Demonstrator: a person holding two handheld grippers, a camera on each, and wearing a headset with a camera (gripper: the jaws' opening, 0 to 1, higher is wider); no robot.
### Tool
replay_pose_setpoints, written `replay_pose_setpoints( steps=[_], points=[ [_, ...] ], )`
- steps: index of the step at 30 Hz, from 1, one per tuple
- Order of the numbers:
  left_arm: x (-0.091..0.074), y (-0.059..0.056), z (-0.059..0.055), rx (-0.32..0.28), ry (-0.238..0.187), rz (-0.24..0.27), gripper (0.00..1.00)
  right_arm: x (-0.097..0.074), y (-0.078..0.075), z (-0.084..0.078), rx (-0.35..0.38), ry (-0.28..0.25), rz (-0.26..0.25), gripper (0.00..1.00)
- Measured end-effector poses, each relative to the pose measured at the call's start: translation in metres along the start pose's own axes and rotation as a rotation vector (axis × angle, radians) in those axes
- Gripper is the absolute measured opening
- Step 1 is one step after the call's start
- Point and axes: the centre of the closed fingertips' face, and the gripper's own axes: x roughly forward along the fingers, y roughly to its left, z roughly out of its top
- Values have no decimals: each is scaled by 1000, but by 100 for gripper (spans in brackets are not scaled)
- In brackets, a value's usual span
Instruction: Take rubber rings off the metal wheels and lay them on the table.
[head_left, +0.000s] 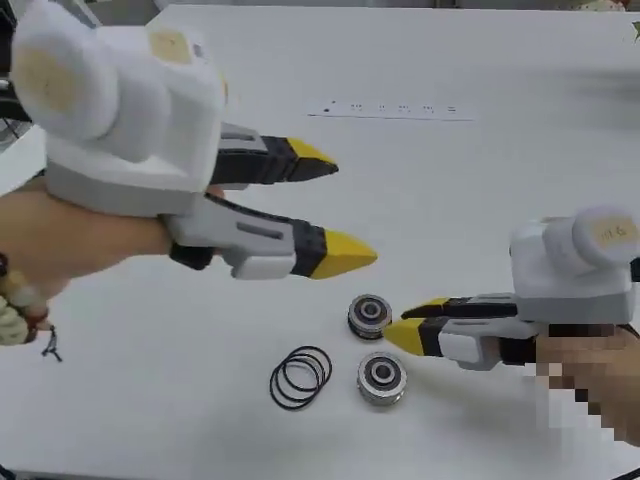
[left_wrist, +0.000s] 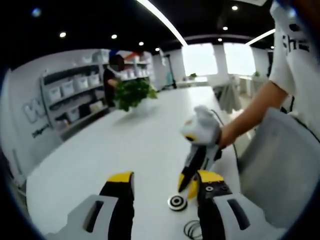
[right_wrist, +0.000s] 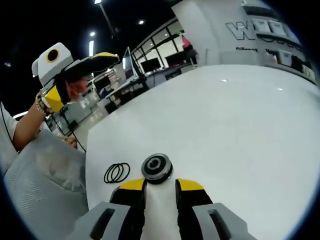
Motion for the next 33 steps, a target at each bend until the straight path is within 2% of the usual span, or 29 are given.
replay_pose_setpoints(
  steps=[3, 5, 7, 8, 13, 18, 26, 30, 32, 33],
  points=[
    [14, -2, -4, -2, -8, -11, 49, 0, 0, 0, -4, 3, 6, 20],
    [22, -3, -10, 4, -1, -13, 46, -1, -1, 0, -12, 1, 6, 19],
    [27, -2, -21, 6, 14, -14, 44, -1, -2, 0, -13, -3, 6, 19],
    [30, -2, -30, -11, 31, -11, 42, -1, -1, 0, -18, -5, 6, 19],
    [40, -3, -58, -36, 86, -11, 38, 0, 3, 0, -74, -10, 9, 20],
    [48, -8, -80, -52, 135, -10, 30, 3, 4, 1, -117, -9, 7, 20],
    [52, -20, -100, -113, 156, -22, 23, 3, 1, 0, -169, -5, -2, 18],
    [54, -20, -103, -154, 157, -9, 20, 3, 1, -1, -185, -5, -10, 17],
    [55, -22, -105, -154, 166, -8, 17, 3, 1, -2, -200, 1, -16, 15],
    [56, -23, -103, -159, 150, -11, 16, 3, 1, -2, -202, 3, -17, 15]
  ],
)
